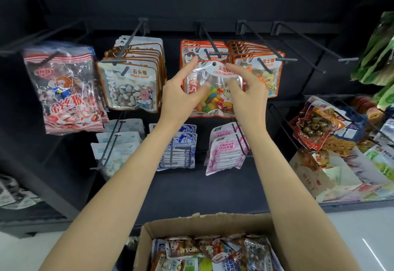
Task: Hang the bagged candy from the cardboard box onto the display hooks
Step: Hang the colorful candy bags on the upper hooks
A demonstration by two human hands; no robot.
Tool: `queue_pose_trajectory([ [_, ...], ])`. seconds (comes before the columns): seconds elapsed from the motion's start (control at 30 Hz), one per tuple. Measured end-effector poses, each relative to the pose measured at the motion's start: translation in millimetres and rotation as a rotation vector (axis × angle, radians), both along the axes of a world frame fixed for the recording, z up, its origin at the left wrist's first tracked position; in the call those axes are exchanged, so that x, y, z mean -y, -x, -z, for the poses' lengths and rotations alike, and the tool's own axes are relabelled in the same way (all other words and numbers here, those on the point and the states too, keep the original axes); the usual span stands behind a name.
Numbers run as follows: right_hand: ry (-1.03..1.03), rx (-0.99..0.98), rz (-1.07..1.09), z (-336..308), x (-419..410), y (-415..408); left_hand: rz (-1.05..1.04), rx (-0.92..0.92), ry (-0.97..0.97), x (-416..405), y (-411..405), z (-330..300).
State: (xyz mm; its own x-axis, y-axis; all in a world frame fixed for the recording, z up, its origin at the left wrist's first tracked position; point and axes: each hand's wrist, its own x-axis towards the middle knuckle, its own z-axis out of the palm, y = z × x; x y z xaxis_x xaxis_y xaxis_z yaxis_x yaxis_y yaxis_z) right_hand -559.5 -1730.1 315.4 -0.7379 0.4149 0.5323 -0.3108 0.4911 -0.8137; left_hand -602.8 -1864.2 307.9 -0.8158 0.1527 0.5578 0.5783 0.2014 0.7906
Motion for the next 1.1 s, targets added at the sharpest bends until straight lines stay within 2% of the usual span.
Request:
queue_pose_trajectory([
  [0.3, -0.005, 0.015, -0.002, -2.8, -2.1, 3.7, -0.023, 0.052, -0.017, 1.2, -2.1, -7.6],
  [0.47, -0.05, 0.027, 0.009, 1.4, -8.0, 9.8, -0.025, 0.075, 0.05, -1.3, 4.0, -6.8],
  [0.57, -0.257, 0.026, 0.071, 14.1, -9.8, 15.2, -0.031, 0.031, 0.086, -0.3, 10.9, 1.6],
  [0.67, -0.713, -0.045, 0.309, 26.6, -9.3, 29.0, -0.116, -0.065, 0.168, -4.4, 27.6, 6.0],
  [0.73, -0.902, -0.034, 0.363, 33.5, -8.3, 44.4, -0.151, -0.06, 0.183, -9.8, 43.7, 7.5],
  [0.9, -1.1, 0.089, 0.402, 36.6, -4.8, 83.0, -0.223, -0.01, 0.233, -20.4, 78.4, 4.6],
  [1.0, -1.122, 0.137, 0.342, 35.4, -2.3, 86.7, -0.215, 0.03, 0.286, -23.0, 73.7, 7.2],
  [1.1, -1.131, 0.1, 0.28, 49.0, 2.5, 70.8, -0.162, 0.025, 0.33, -17.7, 45.6, 24.7],
])
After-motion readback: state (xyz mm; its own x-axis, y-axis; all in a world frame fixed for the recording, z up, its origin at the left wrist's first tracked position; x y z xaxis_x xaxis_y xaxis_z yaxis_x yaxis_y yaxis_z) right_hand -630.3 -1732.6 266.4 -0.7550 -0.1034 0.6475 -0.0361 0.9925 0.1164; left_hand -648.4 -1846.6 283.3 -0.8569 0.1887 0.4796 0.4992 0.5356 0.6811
